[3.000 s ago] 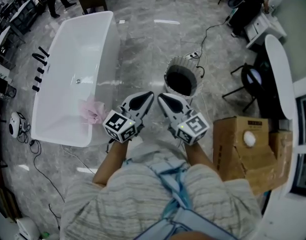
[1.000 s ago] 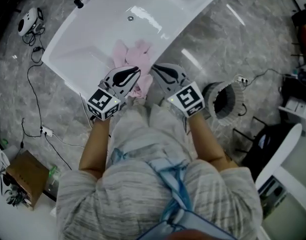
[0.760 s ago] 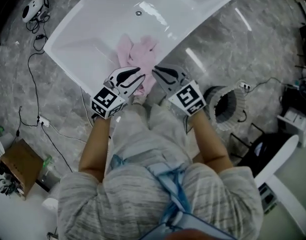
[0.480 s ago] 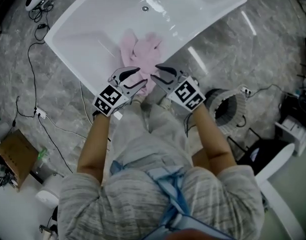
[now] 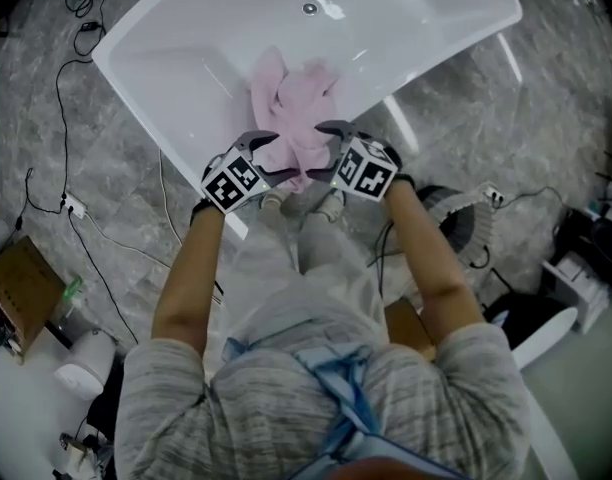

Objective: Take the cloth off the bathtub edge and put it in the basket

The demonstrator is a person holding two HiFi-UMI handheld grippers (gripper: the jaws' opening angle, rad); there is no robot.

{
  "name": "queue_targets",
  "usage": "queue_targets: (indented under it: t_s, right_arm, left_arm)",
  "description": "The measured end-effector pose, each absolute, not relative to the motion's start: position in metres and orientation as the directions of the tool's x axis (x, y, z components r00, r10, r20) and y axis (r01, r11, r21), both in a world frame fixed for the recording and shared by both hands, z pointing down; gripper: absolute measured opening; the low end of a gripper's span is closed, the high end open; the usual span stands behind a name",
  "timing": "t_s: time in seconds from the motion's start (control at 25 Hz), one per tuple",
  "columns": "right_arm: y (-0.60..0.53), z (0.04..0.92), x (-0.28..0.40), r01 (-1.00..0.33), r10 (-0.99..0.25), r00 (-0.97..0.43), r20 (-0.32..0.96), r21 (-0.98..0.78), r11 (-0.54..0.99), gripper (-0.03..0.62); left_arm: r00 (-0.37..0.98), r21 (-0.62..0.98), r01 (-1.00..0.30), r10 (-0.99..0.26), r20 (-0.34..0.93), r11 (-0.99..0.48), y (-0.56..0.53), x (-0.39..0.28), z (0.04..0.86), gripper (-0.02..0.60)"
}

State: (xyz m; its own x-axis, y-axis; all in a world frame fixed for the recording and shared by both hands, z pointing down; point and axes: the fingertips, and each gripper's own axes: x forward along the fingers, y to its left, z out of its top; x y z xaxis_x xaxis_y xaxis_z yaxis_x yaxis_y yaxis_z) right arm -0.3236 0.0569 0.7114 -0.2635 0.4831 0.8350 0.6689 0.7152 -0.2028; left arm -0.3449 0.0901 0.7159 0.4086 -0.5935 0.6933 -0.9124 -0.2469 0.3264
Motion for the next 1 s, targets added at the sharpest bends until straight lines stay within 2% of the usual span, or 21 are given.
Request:
queue_targets:
  t_s: [0.12,0.24,0.28,0.4,0.48,0.52,0.6,1.0]
  right_arm:
    - [0.055,0.739,-0.321,0.714,0.470,-0.161,0.868,-0.227,0.663,0.370]
    - [0.054,0.766,-0.315,0.735,0.455,-0.061,0.888,-0.269,0.622,0.420]
    - [0.053,0.773,-0.314,0.742,0.447,-0.035,0.894,-0.277,0.611,0.449]
    - [0.051,0.793,-0.313,0.760,0.427,0.024,0.904,-0.294,0.579,0.498]
    - [0.052,0.802,-0.312,0.770,0.427,0.063,0.902,-0.316,0.554,0.506]
    - [0.053,0.807,-0.312,0.775,0.423,0.082,0.903,-0.324,0.542,0.518]
    - [0.051,0.819,-0.310,0.784,0.405,0.122,0.906,-0.338,0.520,0.522]
    - [0.041,0.882,-0.301,0.805,0.318,0.248,0.915,-0.377,0.459,0.522]
  left_arm:
    - [0.434,0.356,-0.901,-0.534,0.725,-0.250,0.097,-0.339,0.743,0.345]
    - [0.450,0.385,-0.893,-0.491,0.746,-0.234,0.104,-0.331,0.771,0.351]
    - [0.452,0.392,-0.892,-0.485,0.749,-0.225,0.105,-0.330,0.778,0.382]
    - [0.466,0.413,-0.884,-0.459,0.756,-0.218,0.106,-0.327,0.794,0.393]
    - [0.482,0.429,-0.876,-0.434,0.761,-0.220,0.107,-0.323,0.805,0.396]
    - [0.488,0.435,-0.873,-0.422,0.764,-0.222,0.107,-0.320,0.810,0.437]
    - [0.500,0.446,-0.866,-0.396,0.770,-0.226,0.107,-0.316,0.820,0.476]
    - [0.491,0.450,-0.870,-0.270,0.828,-0.201,0.109,-0.309,0.882,0.476]
